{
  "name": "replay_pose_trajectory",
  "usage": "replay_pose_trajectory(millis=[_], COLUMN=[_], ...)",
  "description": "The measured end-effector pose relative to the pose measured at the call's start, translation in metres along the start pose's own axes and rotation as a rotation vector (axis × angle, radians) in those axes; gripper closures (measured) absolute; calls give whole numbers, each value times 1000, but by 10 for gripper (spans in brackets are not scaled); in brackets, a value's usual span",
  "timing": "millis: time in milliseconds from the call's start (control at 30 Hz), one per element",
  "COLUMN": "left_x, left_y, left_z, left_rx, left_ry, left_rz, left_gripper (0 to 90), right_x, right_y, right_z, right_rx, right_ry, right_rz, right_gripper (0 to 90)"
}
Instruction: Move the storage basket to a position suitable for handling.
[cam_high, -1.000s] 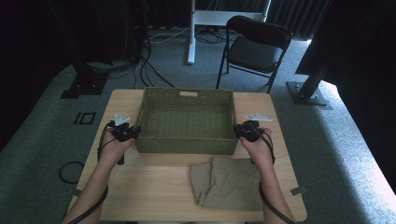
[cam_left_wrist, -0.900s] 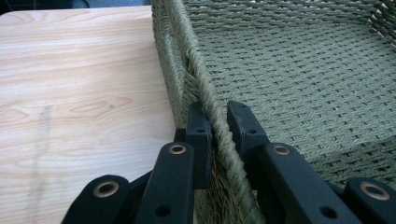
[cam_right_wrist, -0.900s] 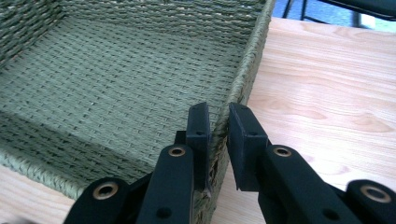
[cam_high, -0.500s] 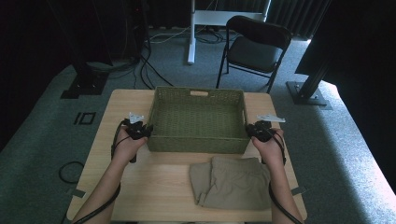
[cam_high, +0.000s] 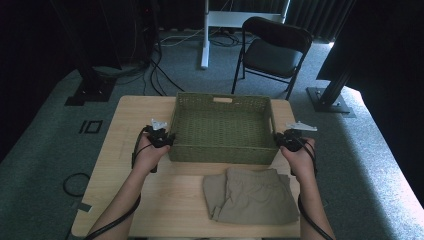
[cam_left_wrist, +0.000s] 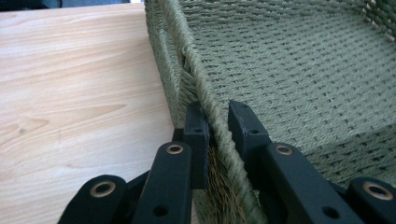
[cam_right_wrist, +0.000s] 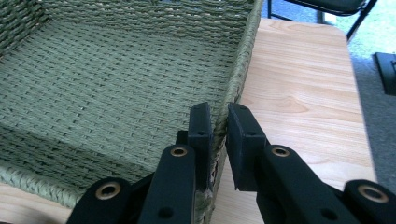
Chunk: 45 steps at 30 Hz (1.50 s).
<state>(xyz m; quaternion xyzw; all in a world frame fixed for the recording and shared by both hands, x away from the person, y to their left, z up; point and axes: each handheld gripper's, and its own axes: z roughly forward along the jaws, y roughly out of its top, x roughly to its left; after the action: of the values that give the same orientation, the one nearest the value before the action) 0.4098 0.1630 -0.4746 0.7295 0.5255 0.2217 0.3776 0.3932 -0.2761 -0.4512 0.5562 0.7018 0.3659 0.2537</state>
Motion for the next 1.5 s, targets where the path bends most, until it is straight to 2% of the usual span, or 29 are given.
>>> replay_pose_trajectory(millis=[300,433,667,900,1367,1500], left_x=[-17,-27,-35,-36,-35,-35], left_y=[6,11,16,24,23,23], left_z=[9,14,21,29,29,28], left_rx=[5,26,26,39,31,33], left_ry=[-12,-10,-33,-41,-44,-40], left_rz=[1,18,15,18,16,15], left_gripper=[793,792,779,780,772,772], right_x=[-19,-30,-47,-52,-55,-56], right_y=[-2,0,0,2,5,6], right_z=[-4,-3,-3,-1,5,5], right_rx=[-1,5,4,7,1,6], right_ry=[-9,-15,0,-14,2,1], right_rz=[9,18,56,59,68,48], right_gripper=[805,807,808,808,804,804])
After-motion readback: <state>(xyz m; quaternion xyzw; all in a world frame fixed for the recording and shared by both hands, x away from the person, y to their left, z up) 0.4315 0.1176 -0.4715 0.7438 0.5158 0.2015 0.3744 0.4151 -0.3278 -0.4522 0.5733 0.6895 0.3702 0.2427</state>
